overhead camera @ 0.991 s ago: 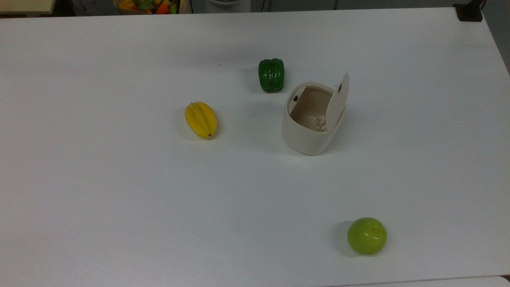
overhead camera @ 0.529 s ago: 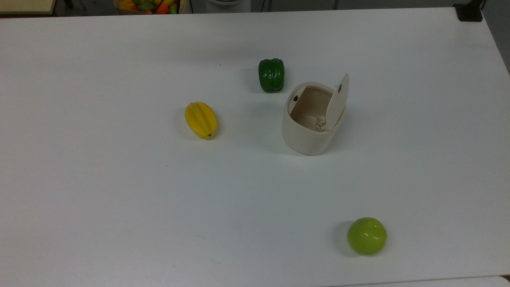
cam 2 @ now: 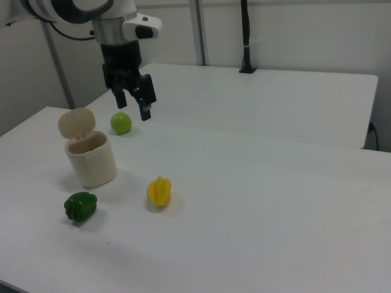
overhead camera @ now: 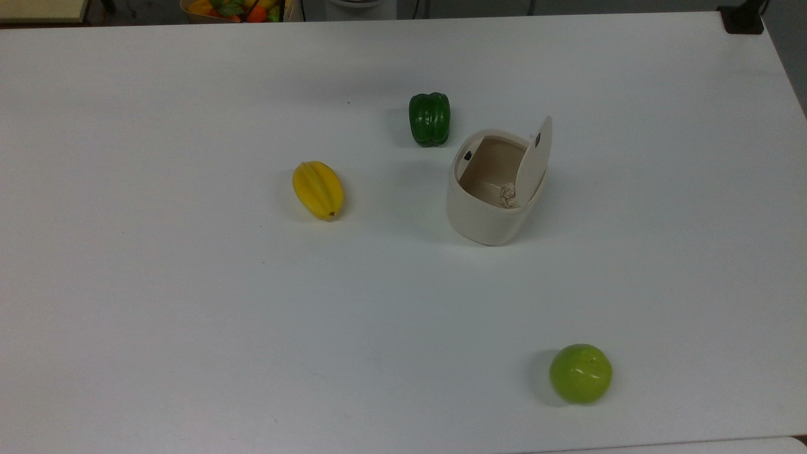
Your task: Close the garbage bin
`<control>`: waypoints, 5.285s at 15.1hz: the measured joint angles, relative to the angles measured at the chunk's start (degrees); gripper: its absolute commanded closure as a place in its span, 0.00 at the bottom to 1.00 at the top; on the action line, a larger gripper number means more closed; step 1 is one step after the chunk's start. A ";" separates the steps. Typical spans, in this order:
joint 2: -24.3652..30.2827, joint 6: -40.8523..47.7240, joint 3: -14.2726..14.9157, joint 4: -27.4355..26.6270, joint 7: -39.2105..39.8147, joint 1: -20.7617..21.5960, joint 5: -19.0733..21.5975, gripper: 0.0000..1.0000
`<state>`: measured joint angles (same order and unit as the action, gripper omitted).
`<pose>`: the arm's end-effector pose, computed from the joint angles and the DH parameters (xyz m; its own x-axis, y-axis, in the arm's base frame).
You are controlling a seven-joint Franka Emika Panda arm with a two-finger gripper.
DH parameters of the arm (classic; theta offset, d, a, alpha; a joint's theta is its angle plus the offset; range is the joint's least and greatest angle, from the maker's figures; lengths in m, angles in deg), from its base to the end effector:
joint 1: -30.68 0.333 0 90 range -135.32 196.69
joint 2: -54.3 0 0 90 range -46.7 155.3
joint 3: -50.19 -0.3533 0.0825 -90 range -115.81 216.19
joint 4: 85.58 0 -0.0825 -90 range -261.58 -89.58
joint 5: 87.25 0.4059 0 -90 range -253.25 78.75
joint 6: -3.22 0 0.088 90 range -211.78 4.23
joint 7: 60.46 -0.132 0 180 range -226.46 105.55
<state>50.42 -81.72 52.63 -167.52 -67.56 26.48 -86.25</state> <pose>0.5874 -0.0649 0.6585 0.9716 -0.2359 -0.0170 -0.2362 -0.9716 -0.0125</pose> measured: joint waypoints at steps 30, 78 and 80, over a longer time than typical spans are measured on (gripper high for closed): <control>-1.40 -0.47 -1.18 1.25 39.32 11.04 4.26 1.00; -16.61 -23.72 -0.77 -1.67 52.26 24.72 8.12 1.00; -16.62 -23.72 -0.79 -1.75 52.63 24.75 7.70 1.00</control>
<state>33.80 -105.43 51.84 -169.26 -14.93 51.23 -78.55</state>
